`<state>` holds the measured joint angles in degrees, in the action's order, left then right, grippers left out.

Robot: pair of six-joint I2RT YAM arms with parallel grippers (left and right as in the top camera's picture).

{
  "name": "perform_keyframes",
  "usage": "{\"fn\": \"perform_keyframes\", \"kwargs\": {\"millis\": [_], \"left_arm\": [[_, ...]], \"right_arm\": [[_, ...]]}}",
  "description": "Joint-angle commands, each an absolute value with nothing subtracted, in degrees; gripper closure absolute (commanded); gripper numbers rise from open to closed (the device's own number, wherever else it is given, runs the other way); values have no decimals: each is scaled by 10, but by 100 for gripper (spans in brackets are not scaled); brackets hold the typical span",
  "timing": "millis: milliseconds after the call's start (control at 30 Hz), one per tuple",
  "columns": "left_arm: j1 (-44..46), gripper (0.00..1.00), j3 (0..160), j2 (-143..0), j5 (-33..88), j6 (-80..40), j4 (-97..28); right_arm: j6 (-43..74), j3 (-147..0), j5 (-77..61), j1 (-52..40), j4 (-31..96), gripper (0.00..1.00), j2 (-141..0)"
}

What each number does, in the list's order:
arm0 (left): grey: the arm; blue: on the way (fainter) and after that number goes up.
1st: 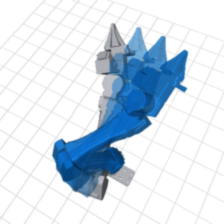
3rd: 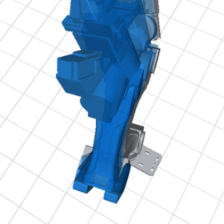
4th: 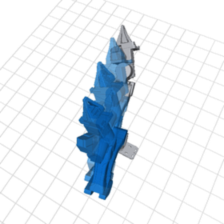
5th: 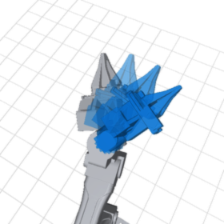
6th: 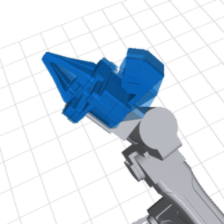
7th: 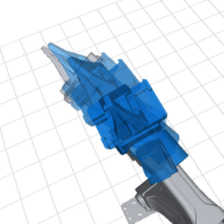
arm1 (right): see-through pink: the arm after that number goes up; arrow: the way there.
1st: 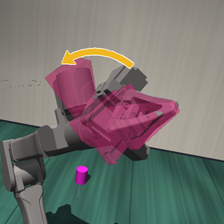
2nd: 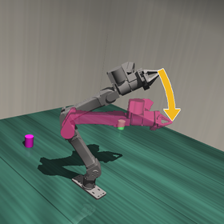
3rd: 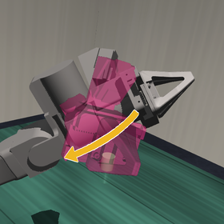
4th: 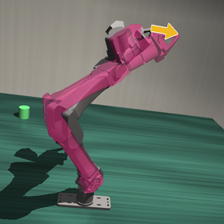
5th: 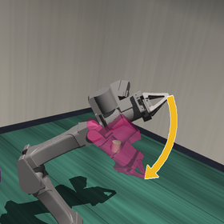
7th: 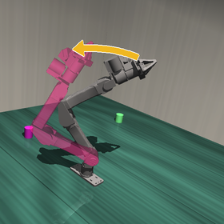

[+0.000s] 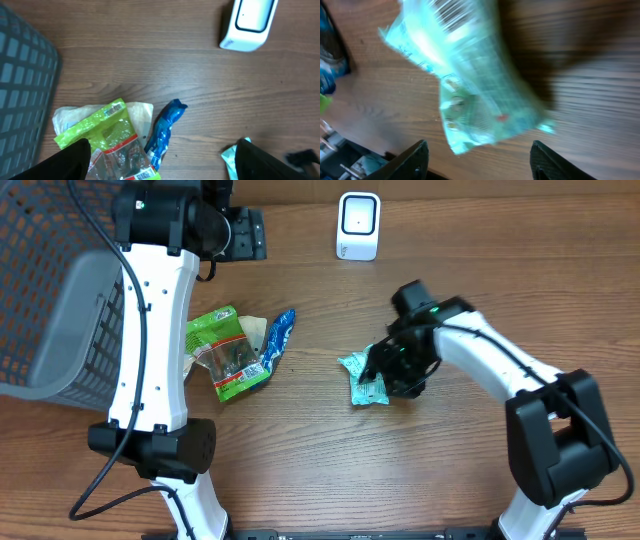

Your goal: Scan the item barcode

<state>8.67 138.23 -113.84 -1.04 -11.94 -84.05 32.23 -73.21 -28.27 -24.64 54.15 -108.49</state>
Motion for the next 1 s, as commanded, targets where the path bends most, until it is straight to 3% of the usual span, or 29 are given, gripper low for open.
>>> {"fn": "perform_keyframes", "kwargs": {"millis": [0, 233, 400, 533, 967], "left_arm": [[100, 16, 1380, -1140, 3, -103, -840], [106, 17, 1380, -1140, 3, -103, -840], [106, 17, 1380, -1140, 2, -103, -840], [106, 17, 1380, -1140, 3, -103, -843], [106, 17, 1380, -1140, 3, -103, -844]], "right_arm": [[379, -716, -246, -265, 524, 30, -1074], [506, -671, -222, -288, 474, 29, -1074], [516, -660, -219, -278, 463, 29, -1074], [445, -661, -219, -245, 462, 35, -1074], [128, -672, -138, -124, 432, 35, -1074]]}}
